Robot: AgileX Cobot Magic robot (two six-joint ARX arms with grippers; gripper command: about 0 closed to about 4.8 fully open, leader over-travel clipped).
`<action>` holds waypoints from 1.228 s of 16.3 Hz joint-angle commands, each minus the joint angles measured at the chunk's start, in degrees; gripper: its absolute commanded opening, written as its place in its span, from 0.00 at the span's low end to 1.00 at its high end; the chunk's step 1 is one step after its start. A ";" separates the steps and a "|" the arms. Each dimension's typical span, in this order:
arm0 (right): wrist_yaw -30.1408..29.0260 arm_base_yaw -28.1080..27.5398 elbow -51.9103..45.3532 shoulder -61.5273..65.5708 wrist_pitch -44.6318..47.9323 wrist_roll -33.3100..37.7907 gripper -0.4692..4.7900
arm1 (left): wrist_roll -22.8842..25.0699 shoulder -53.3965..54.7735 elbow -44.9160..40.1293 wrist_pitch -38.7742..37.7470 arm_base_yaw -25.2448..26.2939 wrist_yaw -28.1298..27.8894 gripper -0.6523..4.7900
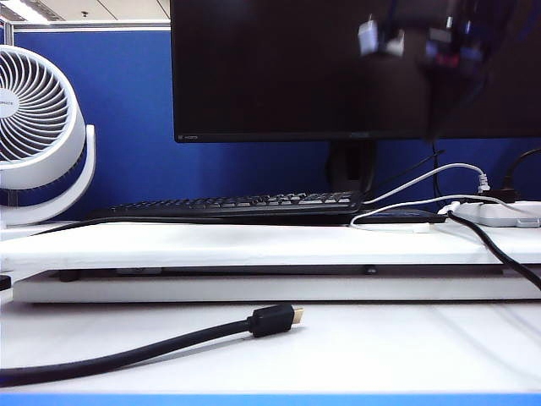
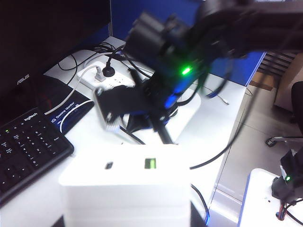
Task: Pick up the Type-C charging cable and the charging base, insert one end of the Type-C charger into the corresponding slot on the base, and finally place the plugged-in charger back on the table.
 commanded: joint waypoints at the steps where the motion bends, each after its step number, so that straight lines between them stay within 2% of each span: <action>1: 3.85 1.16 0.33 3.04 1.31 -6.19 0.35 | -0.22 -0.33 0.28 1.16 -0.04 0.31 0.11; 2: 5.25 1.66 0.33 4.07 2.38 -6.86 0.40 | -0.22 -0.33 0.28 1.16 -0.04 0.28 0.11; 6: 6.27 2.47 0.33 7.21 4.44 -16.31 0.42 | -0.22 -0.33 0.28 1.14 -0.04 0.31 0.11; 9: 5.70 2.49 0.33 7.85 5.05 -19.52 0.45 | -0.20 -0.33 0.28 1.14 -0.04 0.33 0.11; 11: 5.70 2.49 0.33 8.13 5.09 -21.09 0.49 | -0.22 -0.33 0.28 1.14 -0.04 0.35 0.11; 20: 5.92 2.47 0.33 13.07 4.42 -22.67 0.49 | -0.24 -0.33 0.28 0.96 -0.04 0.35 0.11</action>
